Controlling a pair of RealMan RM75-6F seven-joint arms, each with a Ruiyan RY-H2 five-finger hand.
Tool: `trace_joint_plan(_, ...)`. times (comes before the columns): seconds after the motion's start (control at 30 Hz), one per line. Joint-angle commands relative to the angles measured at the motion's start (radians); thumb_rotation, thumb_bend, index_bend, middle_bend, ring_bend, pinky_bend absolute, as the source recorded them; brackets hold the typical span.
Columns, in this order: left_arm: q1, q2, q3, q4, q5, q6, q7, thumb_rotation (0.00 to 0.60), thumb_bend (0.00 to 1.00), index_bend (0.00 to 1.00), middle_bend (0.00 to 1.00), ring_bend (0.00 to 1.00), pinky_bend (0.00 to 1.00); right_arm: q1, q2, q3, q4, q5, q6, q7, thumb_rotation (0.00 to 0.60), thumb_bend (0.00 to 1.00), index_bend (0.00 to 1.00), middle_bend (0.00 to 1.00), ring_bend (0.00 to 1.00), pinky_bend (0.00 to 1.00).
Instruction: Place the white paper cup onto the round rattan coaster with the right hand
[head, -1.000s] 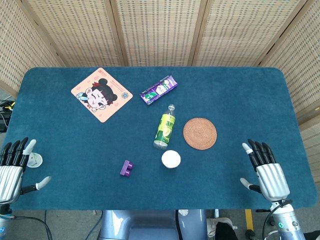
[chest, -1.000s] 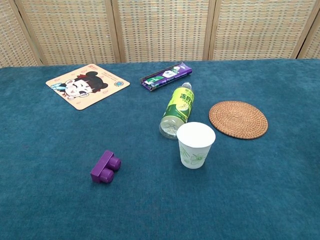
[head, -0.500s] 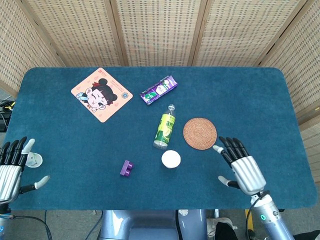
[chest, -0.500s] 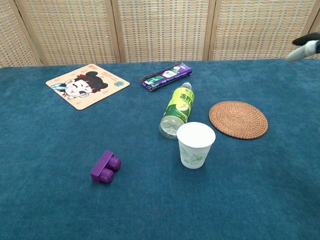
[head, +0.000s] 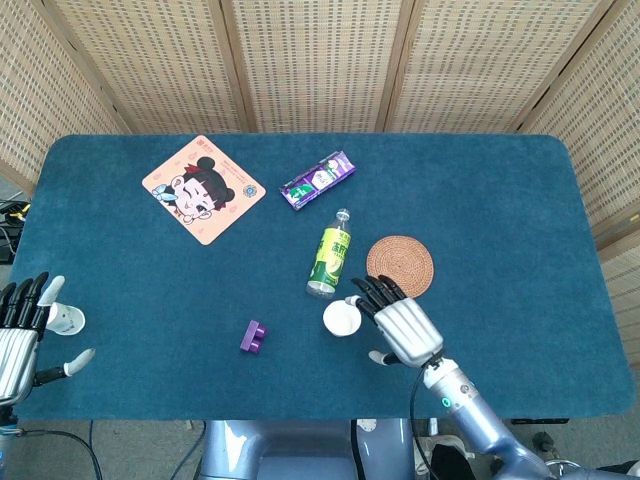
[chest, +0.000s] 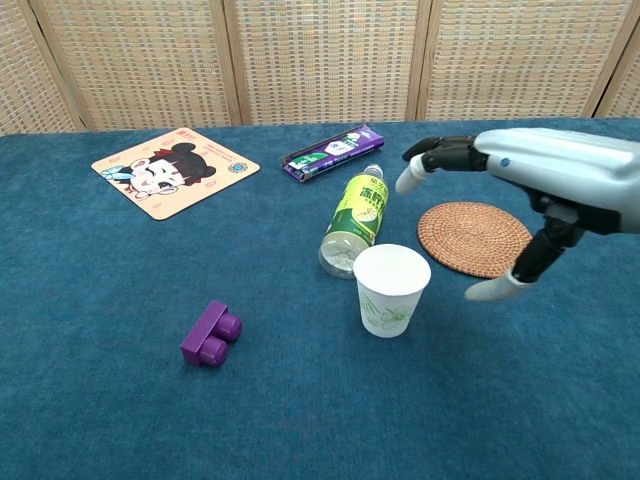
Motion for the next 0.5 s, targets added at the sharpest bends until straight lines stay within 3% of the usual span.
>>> trace_joint_plan(0.03,0.0,0.0,-0.001,0.002,-0.003,-0.002,-0.005,0.0,0.05,0.0,0.0,0.0,0.0,0.051,-0.052,0.025,0.009,0.085,-0.039,-0.063,0.6,0.03,0.2,0.05,0.0,0.07)
trace_joint_plan(0.5,-0.003,-0.002,-0.001,0.014,-0.01,-0.009,-0.017,0.0,0.05,0.0,0.0,0.0,0.0,0.161,-0.13,0.04,0.105,0.285,-0.076,-0.13,0.6,0.03,0.2,0.05,0.0,0.07)
